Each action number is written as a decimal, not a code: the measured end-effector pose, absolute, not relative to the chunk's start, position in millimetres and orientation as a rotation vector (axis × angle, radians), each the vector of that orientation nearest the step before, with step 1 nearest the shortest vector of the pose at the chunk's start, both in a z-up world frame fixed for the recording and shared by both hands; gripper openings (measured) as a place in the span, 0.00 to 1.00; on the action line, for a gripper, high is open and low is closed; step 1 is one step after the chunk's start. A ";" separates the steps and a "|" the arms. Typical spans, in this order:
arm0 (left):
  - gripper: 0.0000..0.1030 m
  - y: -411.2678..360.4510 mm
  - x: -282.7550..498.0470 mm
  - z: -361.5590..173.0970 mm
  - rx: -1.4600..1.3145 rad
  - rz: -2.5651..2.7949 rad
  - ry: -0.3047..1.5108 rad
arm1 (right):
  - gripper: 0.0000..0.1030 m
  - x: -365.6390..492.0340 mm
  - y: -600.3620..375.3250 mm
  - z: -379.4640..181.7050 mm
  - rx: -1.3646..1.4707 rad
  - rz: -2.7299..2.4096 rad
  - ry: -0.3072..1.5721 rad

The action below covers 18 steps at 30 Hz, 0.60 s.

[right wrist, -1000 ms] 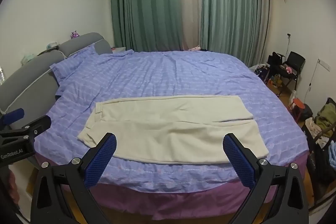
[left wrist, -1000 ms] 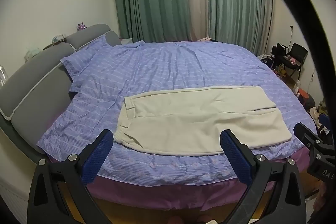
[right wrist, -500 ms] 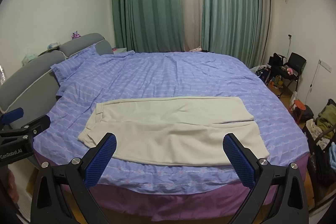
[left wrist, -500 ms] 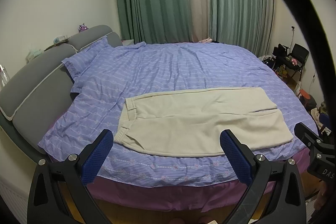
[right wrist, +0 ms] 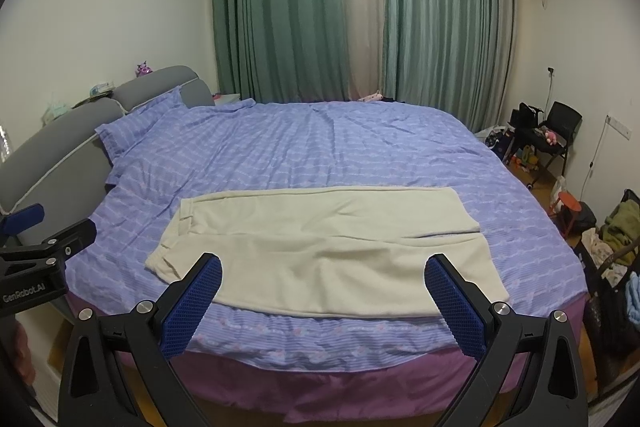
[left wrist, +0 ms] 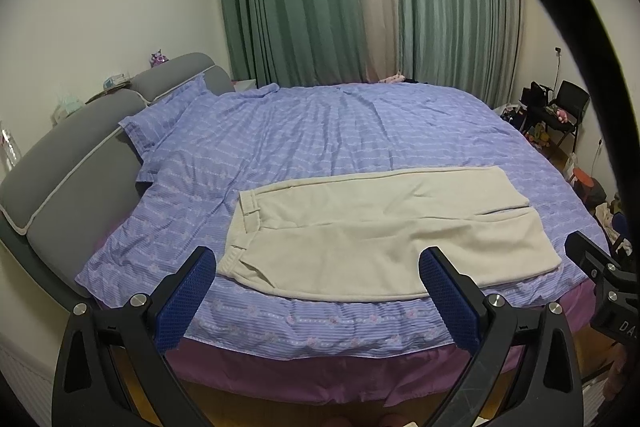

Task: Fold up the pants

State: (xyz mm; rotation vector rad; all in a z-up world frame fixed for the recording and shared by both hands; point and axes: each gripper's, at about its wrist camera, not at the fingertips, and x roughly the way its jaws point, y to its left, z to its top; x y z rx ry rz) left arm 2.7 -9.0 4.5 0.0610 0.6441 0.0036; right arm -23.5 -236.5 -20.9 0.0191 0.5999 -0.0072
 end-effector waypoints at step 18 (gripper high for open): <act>1.00 -20.0 6.8 -3.8 0.067 0.034 0.657 | 0.99 -17.9 -254.8 -25.4 0.022 0.030 0.619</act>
